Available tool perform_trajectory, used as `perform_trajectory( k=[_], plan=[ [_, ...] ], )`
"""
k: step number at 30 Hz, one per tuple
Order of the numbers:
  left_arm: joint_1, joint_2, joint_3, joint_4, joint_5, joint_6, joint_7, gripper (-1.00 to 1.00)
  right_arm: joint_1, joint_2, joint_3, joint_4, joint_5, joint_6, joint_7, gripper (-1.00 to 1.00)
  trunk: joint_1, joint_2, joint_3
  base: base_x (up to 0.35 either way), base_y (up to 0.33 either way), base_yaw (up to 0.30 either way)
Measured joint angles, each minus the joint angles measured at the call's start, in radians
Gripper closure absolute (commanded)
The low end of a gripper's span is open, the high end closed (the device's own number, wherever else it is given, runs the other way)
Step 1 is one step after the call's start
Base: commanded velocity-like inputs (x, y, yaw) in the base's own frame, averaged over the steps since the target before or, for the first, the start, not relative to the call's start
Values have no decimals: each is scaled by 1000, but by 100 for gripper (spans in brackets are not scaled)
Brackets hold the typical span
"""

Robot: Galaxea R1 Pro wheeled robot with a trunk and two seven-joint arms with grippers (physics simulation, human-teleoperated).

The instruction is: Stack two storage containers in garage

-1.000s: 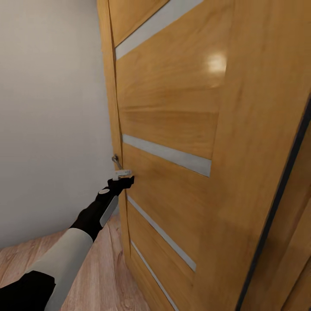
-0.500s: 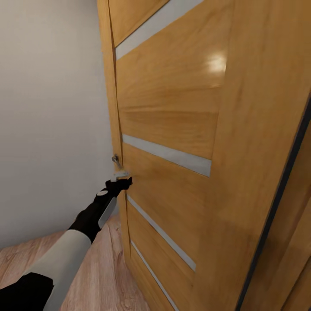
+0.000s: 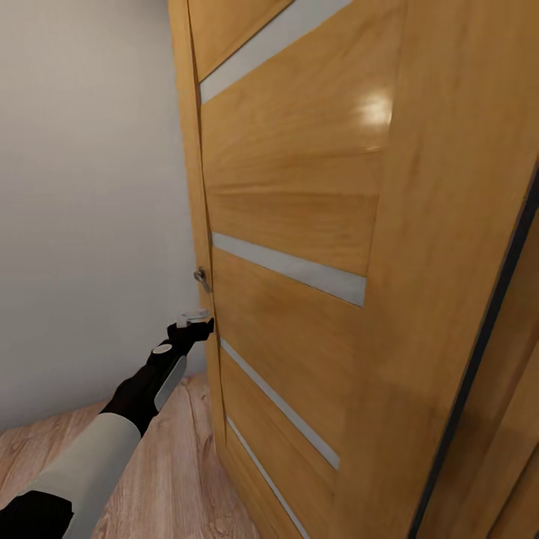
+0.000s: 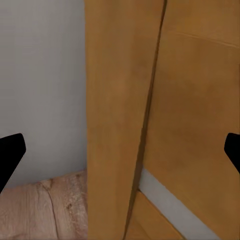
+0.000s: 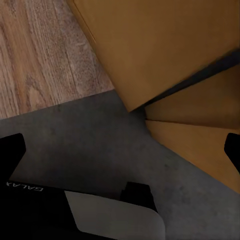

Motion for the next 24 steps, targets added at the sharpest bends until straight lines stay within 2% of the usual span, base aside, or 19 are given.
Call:
perform_trajectory(
  k=[12, 20, 24],
  plan=[
    [1, -4, -5, 4, 3, -1, -5, -100, 0, 1, -7, -1, 6, 1, 0, -100, 0, 0, 0, 0, 0, 0],
    [1, -21, -47, 6, 2, -4, -6, -100, -2, 1, 1, 1, 0, 1, 1, -100, 0, 0, 0, 0, 0, -34],
    [1, -25, -59, 7, 2, -11, -6, -100, -10, 15, -9, 5, 8, 1, 1, -100, 0, 0, 2, 0, 0, -174]
  ],
)
